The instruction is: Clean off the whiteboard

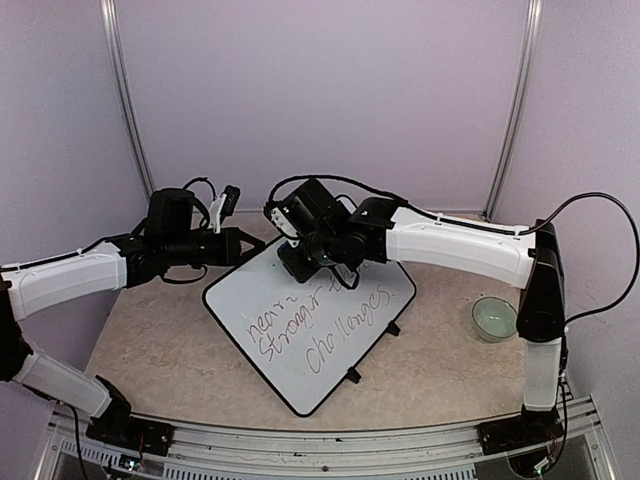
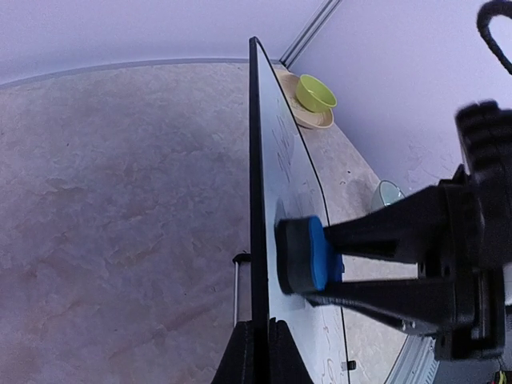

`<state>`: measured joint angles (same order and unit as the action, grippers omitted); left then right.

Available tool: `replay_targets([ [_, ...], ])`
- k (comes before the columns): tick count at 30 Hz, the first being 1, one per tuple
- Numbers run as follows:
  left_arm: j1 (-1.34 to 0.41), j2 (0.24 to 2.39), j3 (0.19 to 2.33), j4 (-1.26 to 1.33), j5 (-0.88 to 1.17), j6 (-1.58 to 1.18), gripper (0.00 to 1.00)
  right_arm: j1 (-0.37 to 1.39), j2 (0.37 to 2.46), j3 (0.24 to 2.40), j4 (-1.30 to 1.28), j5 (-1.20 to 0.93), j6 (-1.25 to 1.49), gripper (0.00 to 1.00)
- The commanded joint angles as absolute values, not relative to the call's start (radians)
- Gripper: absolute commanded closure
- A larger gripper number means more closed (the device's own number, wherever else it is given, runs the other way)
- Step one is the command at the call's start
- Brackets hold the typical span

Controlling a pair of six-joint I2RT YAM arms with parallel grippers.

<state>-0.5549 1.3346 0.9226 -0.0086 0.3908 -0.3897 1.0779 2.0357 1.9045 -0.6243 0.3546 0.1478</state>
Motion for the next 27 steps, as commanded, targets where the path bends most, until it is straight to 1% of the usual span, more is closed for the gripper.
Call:
replay_targets([
  [1,-0.568,1.332,0.925,-0.043,0.457,-0.382,1.0,1.027,2.035,1.852,-0.667,0.41,0.176,0.75],
  [5,-0.565,1.331,0.925,-0.041,0.453,-0.382,1.0,1.025,2.02,1.844,-0.658,0.375,0.179,0.76],
  [9,-0.565,1.336,0.929,-0.045,0.459,-0.382,1.0,1.065,1.988,1.826,-0.608,0.352,0.142,0.76],
  [18,-0.561,1.333,0.927,-0.038,0.462,-0.384,1.0,1.144,1.978,1.881,-0.567,0.337,0.1,0.75],
  [23,-0.56,1.335,0.927,-0.044,0.459,-0.382,1.0,1.111,1.997,1.883,-0.587,0.376,0.12,0.75],
  [27,-0.561,1.331,0.927,-0.041,0.459,-0.382,1.0,1.04,1.989,1.816,-0.552,0.34,0.163,0.76],
])
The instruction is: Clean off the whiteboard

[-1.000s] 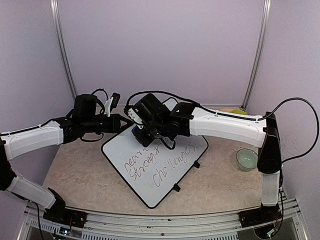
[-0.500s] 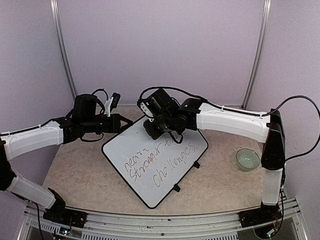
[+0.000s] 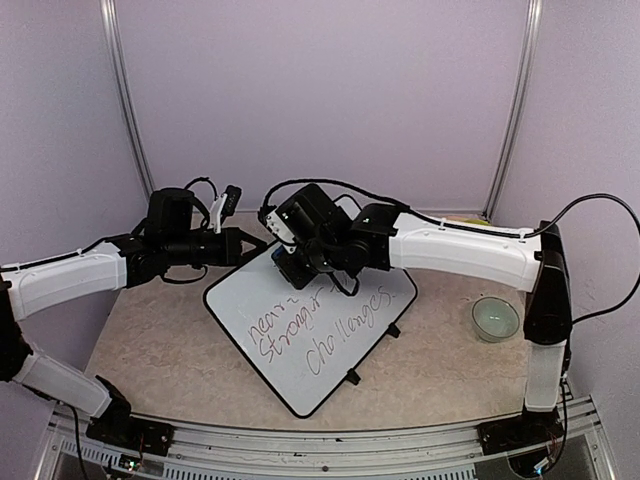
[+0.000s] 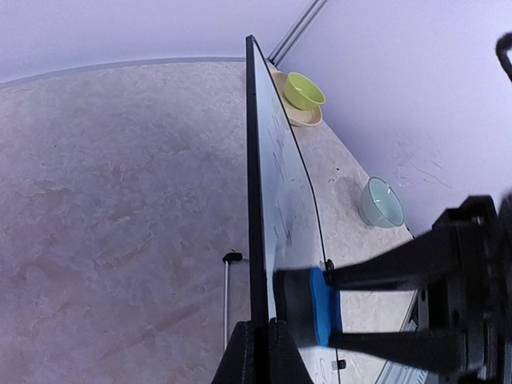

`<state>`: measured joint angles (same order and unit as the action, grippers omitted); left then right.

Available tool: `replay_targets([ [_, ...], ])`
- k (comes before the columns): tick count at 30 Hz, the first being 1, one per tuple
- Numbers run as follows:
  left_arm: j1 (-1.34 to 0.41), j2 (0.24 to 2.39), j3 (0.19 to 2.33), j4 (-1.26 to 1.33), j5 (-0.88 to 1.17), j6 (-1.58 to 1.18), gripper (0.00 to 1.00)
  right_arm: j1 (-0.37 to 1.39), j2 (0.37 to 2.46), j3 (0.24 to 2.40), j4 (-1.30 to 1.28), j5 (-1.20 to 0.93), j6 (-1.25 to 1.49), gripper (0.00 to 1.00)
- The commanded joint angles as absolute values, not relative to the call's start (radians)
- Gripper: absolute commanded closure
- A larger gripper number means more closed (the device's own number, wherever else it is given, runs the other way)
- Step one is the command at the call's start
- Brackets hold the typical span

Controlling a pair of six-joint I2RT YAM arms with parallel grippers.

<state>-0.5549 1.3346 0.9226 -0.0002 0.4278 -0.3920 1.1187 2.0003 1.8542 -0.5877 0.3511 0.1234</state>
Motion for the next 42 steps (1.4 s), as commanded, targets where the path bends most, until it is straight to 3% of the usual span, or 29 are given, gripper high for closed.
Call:
replay_targets([
  [1,-0.561,1.333,0.926,-0.043,0.457,-0.381,1.0,1.022,1.985,1.789,-0.54,0.333,0.165,0.76],
  [16,-0.556,1.335,0.928,-0.043,0.465,-0.382,1.0,0.967,1.906,1.663,-0.456,0.254,0.198,0.77],
  [28,-0.548,1.335,0.931,-0.042,0.477,-0.385,1.0,1.06,1.949,1.784,-0.478,0.299,0.144,0.76],
  [42,-0.547,1.334,0.93,-0.044,0.474,-0.384,1.0,1.034,1.962,1.737,-0.479,0.319,0.159,0.76],
])
